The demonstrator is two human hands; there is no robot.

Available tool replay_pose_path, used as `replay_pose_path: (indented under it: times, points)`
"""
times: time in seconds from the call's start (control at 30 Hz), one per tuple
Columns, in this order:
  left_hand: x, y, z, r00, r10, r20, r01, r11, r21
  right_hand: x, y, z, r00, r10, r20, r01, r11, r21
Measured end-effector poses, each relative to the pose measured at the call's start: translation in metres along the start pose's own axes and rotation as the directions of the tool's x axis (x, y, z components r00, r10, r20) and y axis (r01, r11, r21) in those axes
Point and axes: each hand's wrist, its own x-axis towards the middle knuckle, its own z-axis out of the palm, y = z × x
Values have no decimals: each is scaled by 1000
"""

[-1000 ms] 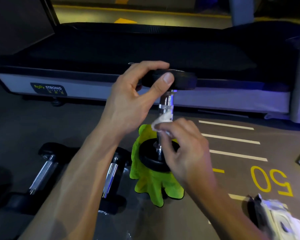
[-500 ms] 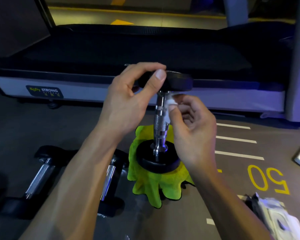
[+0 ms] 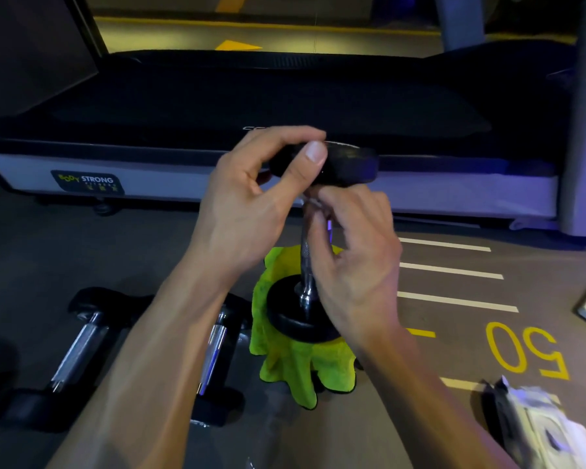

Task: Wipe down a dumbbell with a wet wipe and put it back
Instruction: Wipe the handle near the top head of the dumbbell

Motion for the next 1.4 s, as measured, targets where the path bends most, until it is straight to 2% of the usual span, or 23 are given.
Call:
replay_pose_path:
  times: [0.07, 0.13, 0.23, 0.3, 0.4, 0.57, 0.73, 0.9, 0.97, 1.07, 1.2, 1.33, 1.4]
  points:
    - [1, 0, 0, 1000, 3, 0, -3, 1000, 2, 0, 4, -1, 997, 72, -26, -70, 995, 65]
    - [2, -1, -2, 1000, -3, -1, 3, 1000, -10, -1, 9, -3, 978, 206, -17, -200, 964, 174]
    - [1, -2, -4, 1000, -6, -5, 6, 1000, -27, -2, 19, -9, 931, 345, 118, -365, 884, 292]
    - [1, -3, -5, 1000, -8, -13, 8, 1000, -27, -11, 21, -16, 923, 322, 210, -370, 892, 260]
    - [1, -4, -3, 1000, -13, -14, 12, 999, -44, -26, 14, -24, 926, 235, 296, -287, 947, 146]
    - [-1, -1, -2, 1000, -21, 8, 21, 999, -30, 8, 13, -16, 942, 308, 136, -334, 903, 269]
    - [-2, -4, -5, 999, -21, -24, 20, 1000, -19, -33, 9, -18, 931, 255, 261, -297, 945, 137]
    - [-2, -1, 2, 1000, 3, -22, -3, 1000, -1, 3, 4, -16, 974, 181, 139, -195, 976, 98]
    - [-2, -1, 2, 1000, 8, -23, -8, 1000, 12, -1, 3, -13, 979, 149, 141, -161, 984, 77]
    - [0, -3, 0, 999, -3, -40, 3, 1000, 13, -28, 9, -21, 945, 161, 285, -168, 986, 2]
    - [-1, -3, 2, 999, 1, -45, 0, 1000, 12, -40, 18, -38, 856, 307, 415, -295, 951, -96]
    - [-4, 0, 5, 998, 18, -67, -18, 1000, -2, -40, -3, -24, 844, 295, 447, -160, 936, -314]
    - [-5, -1, 4, 997, 11, -75, -12, 1000, -11, -40, -8, -15, 857, 294, 424, -137, 922, -363]
